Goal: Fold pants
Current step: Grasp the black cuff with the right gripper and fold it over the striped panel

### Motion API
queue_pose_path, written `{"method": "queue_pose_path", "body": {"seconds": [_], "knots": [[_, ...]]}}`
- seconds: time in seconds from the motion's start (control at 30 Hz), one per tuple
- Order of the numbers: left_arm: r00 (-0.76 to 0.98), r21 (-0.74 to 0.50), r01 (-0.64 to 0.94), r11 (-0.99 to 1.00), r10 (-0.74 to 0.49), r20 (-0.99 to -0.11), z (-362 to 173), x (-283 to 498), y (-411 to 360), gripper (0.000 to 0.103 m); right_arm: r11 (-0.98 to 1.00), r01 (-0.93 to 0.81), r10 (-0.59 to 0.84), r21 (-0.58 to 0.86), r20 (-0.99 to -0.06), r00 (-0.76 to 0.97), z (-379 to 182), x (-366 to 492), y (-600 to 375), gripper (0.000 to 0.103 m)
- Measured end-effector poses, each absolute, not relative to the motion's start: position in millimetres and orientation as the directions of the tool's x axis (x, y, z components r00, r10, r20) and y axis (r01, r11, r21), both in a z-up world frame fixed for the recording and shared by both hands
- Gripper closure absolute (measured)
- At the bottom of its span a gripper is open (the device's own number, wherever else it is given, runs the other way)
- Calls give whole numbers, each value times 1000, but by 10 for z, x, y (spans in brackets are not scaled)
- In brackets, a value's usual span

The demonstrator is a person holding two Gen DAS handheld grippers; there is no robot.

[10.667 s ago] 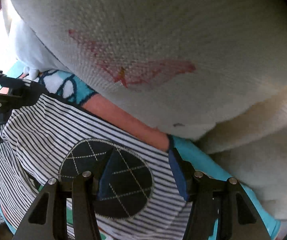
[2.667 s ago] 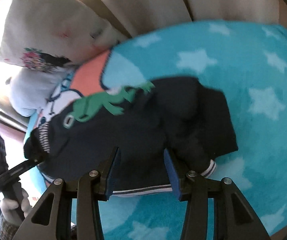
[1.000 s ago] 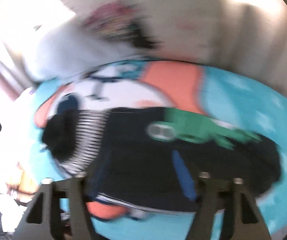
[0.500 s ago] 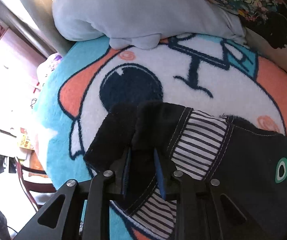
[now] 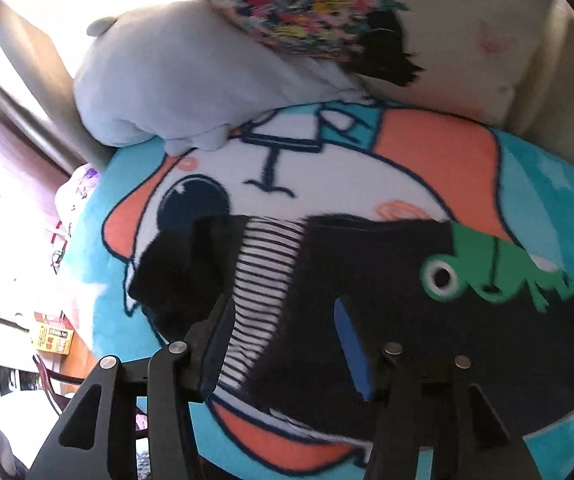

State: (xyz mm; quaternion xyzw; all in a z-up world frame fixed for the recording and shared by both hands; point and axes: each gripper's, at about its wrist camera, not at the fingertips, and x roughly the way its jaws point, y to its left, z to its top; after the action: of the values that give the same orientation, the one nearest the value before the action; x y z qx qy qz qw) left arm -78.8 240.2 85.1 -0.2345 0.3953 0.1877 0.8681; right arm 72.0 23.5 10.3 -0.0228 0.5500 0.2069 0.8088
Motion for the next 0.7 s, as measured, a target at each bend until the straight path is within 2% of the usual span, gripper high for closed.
{"method": "queue_pose_path", "body": {"seconds": [0.2,0.37,0.7], "knots": [[596,-269,-535,801,132,-792,773,-924,2153,21,889,-416,327,193,-903,278,93,532,155,47],[610,-290,-531,796,122,-783,788,-999,1971,21,867,-484,285,121,-916,282,90,307,164,46],[633,-280,-552,786,175,-754,907,-1199,1856,21,829,-555,261,72,-927,270,117,172,262,46]]}}
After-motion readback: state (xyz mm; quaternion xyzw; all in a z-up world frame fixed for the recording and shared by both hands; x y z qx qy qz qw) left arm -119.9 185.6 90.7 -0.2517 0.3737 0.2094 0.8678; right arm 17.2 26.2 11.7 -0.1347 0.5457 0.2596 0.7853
